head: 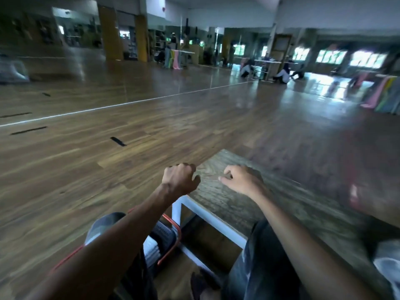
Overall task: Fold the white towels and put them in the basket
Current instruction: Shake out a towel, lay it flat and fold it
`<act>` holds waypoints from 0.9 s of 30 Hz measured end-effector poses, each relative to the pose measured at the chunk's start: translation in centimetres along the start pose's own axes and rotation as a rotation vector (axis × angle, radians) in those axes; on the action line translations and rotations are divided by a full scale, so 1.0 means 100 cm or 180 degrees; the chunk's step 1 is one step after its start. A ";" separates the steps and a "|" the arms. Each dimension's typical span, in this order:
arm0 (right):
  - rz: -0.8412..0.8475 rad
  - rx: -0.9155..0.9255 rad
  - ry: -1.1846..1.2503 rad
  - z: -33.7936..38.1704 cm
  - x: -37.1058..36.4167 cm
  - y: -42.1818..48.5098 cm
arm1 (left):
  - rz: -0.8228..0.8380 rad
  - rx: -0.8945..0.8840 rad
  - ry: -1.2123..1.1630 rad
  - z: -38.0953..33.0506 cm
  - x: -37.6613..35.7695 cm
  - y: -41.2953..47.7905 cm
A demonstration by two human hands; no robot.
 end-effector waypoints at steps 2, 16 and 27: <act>-0.0076 -0.0210 -0.0089 -0.026 0.011 -0.010 | -0.0008 -0.0224 -0.0071 -0.029 0.002 0.010; -0.0413 -0.1619 -0.0246 -0.195 0.063 -0.165 | 0.0105 -0.1885 -0.0324 -0.259 0.001 0.021; -0.0398 -0.2613 -0.0297 -0.307 0.046 -0.286 | 0.0296 -0.2991 -0.1210 -0.418 -0.038 -0.031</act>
Point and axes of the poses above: each hand's wrist, its own y-axis towards the middle knuckle, its own x-axis out of the back of the hand, z = x × y, the point moved 2 cm from there along y, towards the middle knuckle, and after that the axes turned 4 degrees about y, right-handed, at the moved point
